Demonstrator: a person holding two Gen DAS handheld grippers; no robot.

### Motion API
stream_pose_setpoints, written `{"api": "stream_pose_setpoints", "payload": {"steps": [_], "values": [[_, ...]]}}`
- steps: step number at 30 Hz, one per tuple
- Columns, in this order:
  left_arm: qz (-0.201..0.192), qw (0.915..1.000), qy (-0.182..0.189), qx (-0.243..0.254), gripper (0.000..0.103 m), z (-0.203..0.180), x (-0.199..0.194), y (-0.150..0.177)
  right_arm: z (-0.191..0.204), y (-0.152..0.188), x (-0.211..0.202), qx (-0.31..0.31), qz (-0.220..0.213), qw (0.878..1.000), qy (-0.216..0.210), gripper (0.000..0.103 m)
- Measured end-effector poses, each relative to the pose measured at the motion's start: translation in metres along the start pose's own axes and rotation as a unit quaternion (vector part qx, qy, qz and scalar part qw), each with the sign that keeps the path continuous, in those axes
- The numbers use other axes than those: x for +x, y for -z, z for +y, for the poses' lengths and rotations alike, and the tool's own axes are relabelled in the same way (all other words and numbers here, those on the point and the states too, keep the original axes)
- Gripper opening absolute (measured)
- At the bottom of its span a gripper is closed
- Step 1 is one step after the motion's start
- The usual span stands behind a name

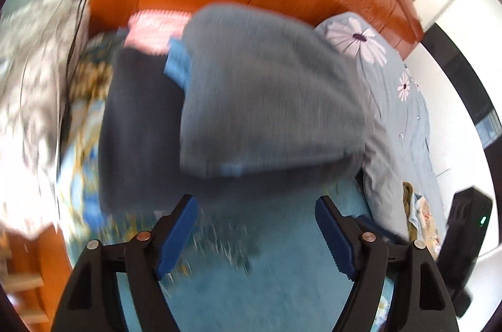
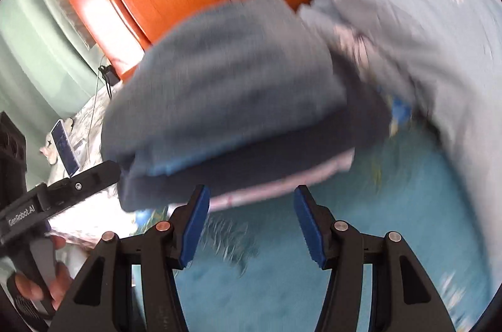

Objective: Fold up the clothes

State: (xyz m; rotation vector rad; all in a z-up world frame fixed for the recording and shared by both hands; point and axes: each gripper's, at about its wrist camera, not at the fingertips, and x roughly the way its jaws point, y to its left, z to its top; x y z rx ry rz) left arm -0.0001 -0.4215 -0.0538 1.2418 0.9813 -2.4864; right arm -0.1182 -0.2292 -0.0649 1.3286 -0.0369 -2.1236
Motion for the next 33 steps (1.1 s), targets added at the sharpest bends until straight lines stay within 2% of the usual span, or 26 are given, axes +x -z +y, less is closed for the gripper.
{"api": "stream_pose_setpoints", "payload": {"steps": [2, 5, 6, 7, 8, 13, 16, 20, 24, 27, 33], "values": [[0.011, 0.9997, 0.001, -0.024, 0.088, 0.001, 0.0, 0.016, 0.001, 0.02, 0.0, 0.012, 0.011, 1.0, 0.004, 0.058], [0.012, 0.9991, -0.005, -0.039, 0.101, -0.004, -0.003, 0.035, 0.007, 0.042, -0.008, 0.007, 0.013, 1.0, 0.019, 0.058], [0.009, 0.9992, -0.006, -0.038, 0.103, -0.007, -0.005, 0.041, 0.009, 0.047, -0.011, 0.003, 0.012, 1.0, 0.024, 0.061], [0.006, 0.9994, -0.006, -0.034, 0.103, -0.011, -0.006, 0.047, 0.01, 0.051, -0.015, 0.001, 0.009, 1.0, 0.029, 0.067], [0.006, 0.9995, -0.008, -0.03, 0.103, -0.015, -0.007, 0.053, 0.011, 0.055, -0.019, -0.002, 0.005, 0.999, 0.034, 0.069], [-0.002, 0.9999, -0.007, -0.009, 0.103, -0.031, -0.01, 0.074, 0.009, 0.074, -0.041, 0.004, -0.009, 0.999, 0.05, 0.071], [-0.002, 0.9995, -0.02, 0.023, 0.103, -0.042, -0.011, 0.087, 0.007, 0.085, -0.052, 0.009, -0.016, 0.998, 0.06, 0.075], [-0.019, 0.9983, -0.038, 0.039, 0.103, -0.048, -0.017, 0.098, 0.007, 0.096, -0.064, 0.002, -0.028, 0.997, 0.078, 0.076], [-0.063, 0.9951, -0.06, 0.048, 0.103, -0.05, -0.032, 0.102, 0.004, 0.106, -0.074, 0.011, -0.046, 0.995, 0.085, 0.077], [-0.085, 0.9931, -0.063, 0.052, 0.103, -0.05, -0.04, 0.103, 0.001, 0.113, -0.08, 0.022, -0.055, 0.995, 0.083, 0.091], [-0.118, 0.9872, -0.081, 0.071, 0.103, -0.058, -0.053, 0.106, 0.003, 0.124, -0.092, 0.028, -0.079, 0.993, 0.088, 0.091]]}}
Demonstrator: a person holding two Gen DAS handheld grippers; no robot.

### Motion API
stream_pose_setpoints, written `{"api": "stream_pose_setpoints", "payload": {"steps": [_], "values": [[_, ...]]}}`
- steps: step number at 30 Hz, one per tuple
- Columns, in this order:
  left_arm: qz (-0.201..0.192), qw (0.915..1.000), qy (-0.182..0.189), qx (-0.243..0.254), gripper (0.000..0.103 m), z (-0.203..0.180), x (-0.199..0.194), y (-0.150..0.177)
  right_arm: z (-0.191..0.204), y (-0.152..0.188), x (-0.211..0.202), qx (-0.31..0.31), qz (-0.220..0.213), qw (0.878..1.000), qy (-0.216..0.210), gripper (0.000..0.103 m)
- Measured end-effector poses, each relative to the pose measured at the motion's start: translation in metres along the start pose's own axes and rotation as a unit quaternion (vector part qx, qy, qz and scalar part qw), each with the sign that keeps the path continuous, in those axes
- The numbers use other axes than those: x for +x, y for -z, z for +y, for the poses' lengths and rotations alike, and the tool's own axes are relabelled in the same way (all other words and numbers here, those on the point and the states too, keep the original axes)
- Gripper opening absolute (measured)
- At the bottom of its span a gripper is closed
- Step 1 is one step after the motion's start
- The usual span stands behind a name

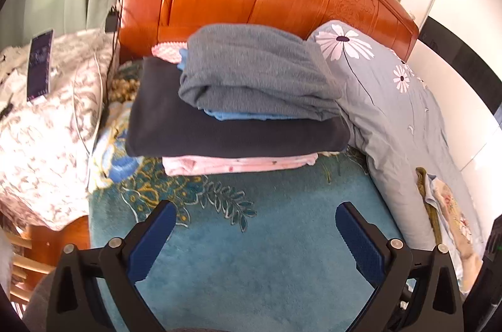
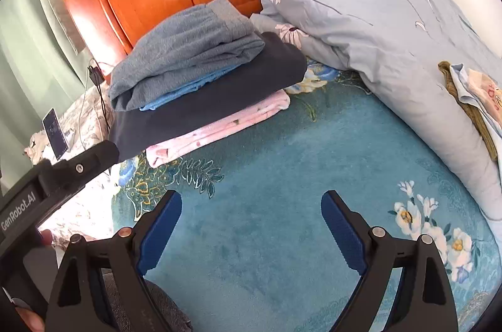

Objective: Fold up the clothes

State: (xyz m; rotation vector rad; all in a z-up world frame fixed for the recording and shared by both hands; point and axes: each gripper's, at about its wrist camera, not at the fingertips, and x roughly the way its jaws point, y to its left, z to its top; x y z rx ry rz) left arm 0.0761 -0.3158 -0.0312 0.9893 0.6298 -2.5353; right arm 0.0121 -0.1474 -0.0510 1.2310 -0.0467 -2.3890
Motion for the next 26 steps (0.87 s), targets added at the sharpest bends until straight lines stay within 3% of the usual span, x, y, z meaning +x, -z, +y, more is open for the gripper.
{"api": "stream_pose_setpoints", "payload": {"steps": [5, 17, 26], "values": [[0.01, 0.9997, -0.02, 0.006, 0.103, -0.002, 0.001, 0.0, 0.002, 0.008, -0.004, -0.001, -0.015, 1.0, 0.005, 0.091], [0.036, 0.997, -0.066, -0.017, 0.103, 0.004, 0.015, 0.003, 0.011, 0.016, 0.002, -0.011, -0.003, 1.0, 0.007, 0.091], [0.047, 0.9934, -0.084, -0.062, 0.103, 0.02, 0.023, 0.002, 0.017, 0.016, 0.008, -0.011, 0.003, 1.0, 0.002, 0.091]]}}
